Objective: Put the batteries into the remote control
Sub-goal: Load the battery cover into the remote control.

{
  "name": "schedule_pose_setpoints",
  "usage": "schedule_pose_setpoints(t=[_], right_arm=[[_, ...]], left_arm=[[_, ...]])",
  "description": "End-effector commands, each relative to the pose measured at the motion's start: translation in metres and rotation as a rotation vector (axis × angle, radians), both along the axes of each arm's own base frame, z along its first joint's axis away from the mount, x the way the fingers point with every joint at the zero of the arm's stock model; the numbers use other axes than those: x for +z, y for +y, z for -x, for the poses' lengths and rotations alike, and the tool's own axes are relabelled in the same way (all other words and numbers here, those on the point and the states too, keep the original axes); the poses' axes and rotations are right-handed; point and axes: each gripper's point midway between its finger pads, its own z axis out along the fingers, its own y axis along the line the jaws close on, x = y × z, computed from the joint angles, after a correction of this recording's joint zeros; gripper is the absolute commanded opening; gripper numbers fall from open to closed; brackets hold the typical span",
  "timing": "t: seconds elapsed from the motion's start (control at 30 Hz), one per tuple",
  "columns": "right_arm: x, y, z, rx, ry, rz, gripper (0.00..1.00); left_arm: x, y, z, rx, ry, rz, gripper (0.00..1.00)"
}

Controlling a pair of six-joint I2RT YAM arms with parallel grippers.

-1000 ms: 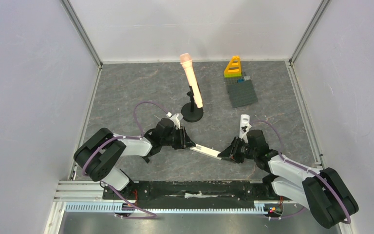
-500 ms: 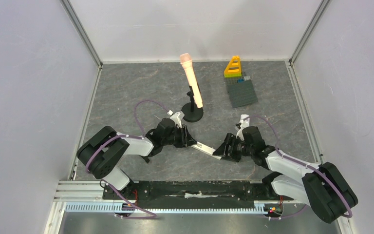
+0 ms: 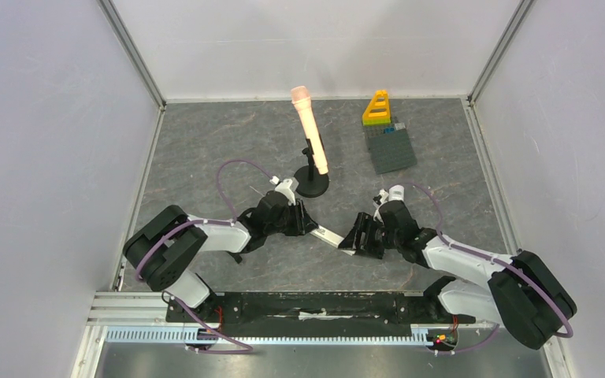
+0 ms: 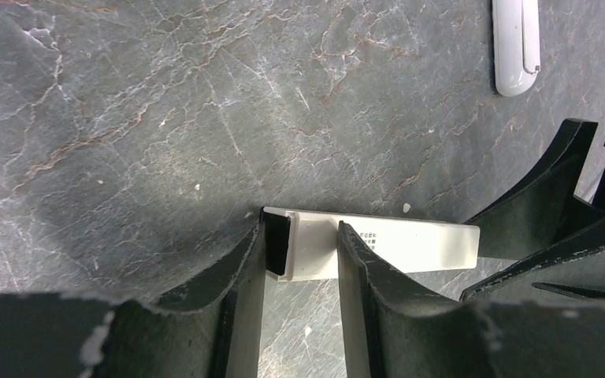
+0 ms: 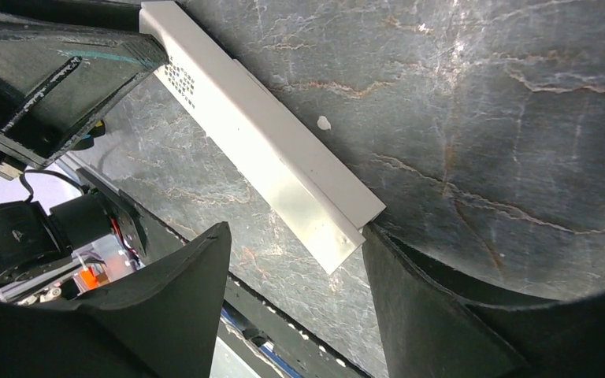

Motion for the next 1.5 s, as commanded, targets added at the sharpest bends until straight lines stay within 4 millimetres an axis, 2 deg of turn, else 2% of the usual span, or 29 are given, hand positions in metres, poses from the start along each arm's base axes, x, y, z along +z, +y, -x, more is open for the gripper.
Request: schedule_pose_setpoints(t=[0.0,0.3,0.47,0.67,1.0,1.13,1.23,1.3,1.37,1.47], right_arm=[[-0.056,-0.051,-0.001,-0.137,-0.018,0.273,0.65],[-0.051,-0.052,0.0,-0.159,-0.005,0.271,0.54],[-0.039,-0.052,-0.005,-0.161,-0.024,0.277,0.54],[-0.02,-0.065,-0.019,-0.173,-0.095,0.367,0.64],[-0.011,-0.076,-0.025,-0.145,-0.13,0.454,0.56],[0.003,-0.076,-0.027,-0.119,-0.159,0.466,0.62],[0.014,-0.075,-0.024,-0.1,-0.177,0.45,0.69],[0.017,-0.072,-0.017,-0.061,-0.163,0.432,0.7],[0.017,-0.068,-0.006,-0.011,-0.129,0.407,0.68],[0.018,-0.058,0.007,0.042,-0.086,0.351,0.59]], left_arm=[[-0.07,0.032,0.089,-0.177,0.285,-0.244,0.33],[-0.064,0.033,0.089,-0.183,0.254,-0.224,0.02],[-0.062,0.032,0.089,-0.17,0.252,-0.207,0.02],[-0.058,0.028,0.091,-0.118,0.292,-0.147,0.02],[-0.053,0.031,0.092,-0.017,0.33,-0.086,0.02],[-0.053,0.032,0.09,0.009,0.335,-0.08,0.02],[-0.054,0.034,0.089,0.034,0.334,-0.08,0.02],[-0.054,0.035,0.088,0.049,0.332,-0.078,0.02],[-0.053,0.037,0.087,0.06,0.324,-0.075,0.02],[-0.05,0.037,0.085,0.069,0.313,-0.067,0.02]])
